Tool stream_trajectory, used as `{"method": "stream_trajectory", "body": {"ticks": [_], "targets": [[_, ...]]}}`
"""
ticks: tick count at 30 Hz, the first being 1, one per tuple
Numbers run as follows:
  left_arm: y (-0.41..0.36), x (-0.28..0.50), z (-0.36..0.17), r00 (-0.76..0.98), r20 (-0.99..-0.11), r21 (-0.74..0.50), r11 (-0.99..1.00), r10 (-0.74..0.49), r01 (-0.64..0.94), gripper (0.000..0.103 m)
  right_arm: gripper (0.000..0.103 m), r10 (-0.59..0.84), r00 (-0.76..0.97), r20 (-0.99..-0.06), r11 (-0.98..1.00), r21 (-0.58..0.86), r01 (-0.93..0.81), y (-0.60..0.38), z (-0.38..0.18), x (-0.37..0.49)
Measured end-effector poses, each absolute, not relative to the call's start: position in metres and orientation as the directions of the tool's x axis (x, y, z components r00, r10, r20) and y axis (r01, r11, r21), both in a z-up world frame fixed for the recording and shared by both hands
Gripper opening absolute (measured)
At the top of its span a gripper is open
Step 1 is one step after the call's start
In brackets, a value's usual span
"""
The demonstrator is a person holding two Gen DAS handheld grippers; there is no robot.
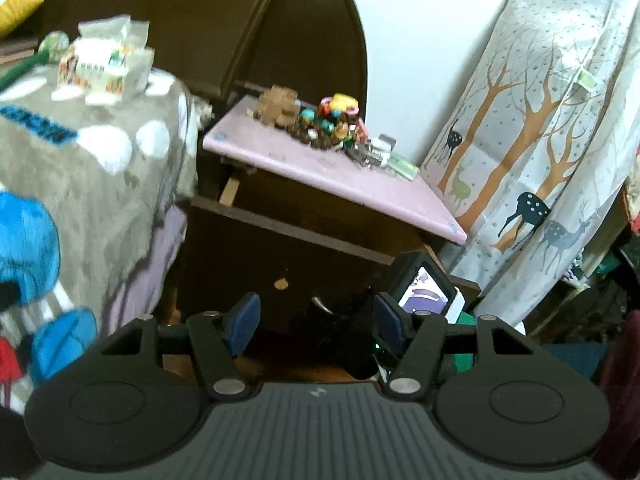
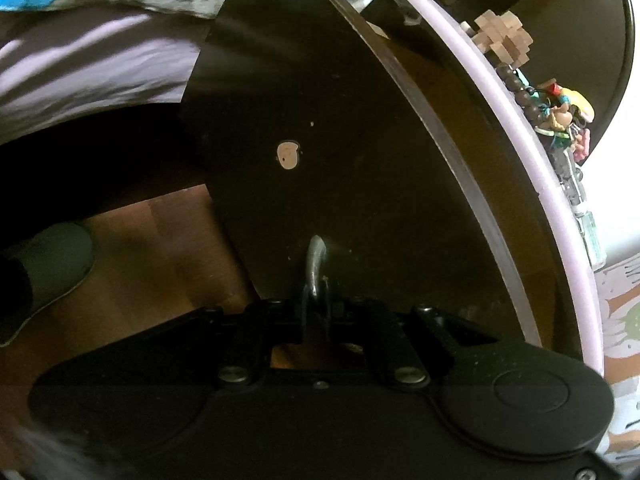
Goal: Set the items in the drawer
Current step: 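Push the upper drawer shut with the right tool holding its handle, then release the drawer handle and pull the right tool back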
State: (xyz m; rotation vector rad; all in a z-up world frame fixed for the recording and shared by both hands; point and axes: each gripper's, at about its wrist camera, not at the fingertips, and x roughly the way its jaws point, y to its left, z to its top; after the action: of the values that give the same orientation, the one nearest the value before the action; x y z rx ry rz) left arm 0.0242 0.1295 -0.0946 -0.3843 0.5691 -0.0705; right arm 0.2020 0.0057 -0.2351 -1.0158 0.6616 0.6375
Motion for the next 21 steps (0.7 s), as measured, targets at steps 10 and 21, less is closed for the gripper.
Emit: {"method": "stream_trajectory", "body": {"ticks": [10, 21], "targets": [[0.130, 0.035, -0.098, 0.844, -0.515, -0.349, 0.936, -0.151, -0.046, 0.062, 0.002, 0.164, 0.645, -0.747, 0.398, -0.548, -0.736, 0.011, -0.238, 0.238], [0.128, 0.048, -0.104, 0.839, -0.524, -0.326, 0.945, -0.147, -0.039, 0.062, 0.001, 0.180, 0.640, -0.747, 0.399, -0.539, -0.742, 0.012, -0.241, 0.266]]}}
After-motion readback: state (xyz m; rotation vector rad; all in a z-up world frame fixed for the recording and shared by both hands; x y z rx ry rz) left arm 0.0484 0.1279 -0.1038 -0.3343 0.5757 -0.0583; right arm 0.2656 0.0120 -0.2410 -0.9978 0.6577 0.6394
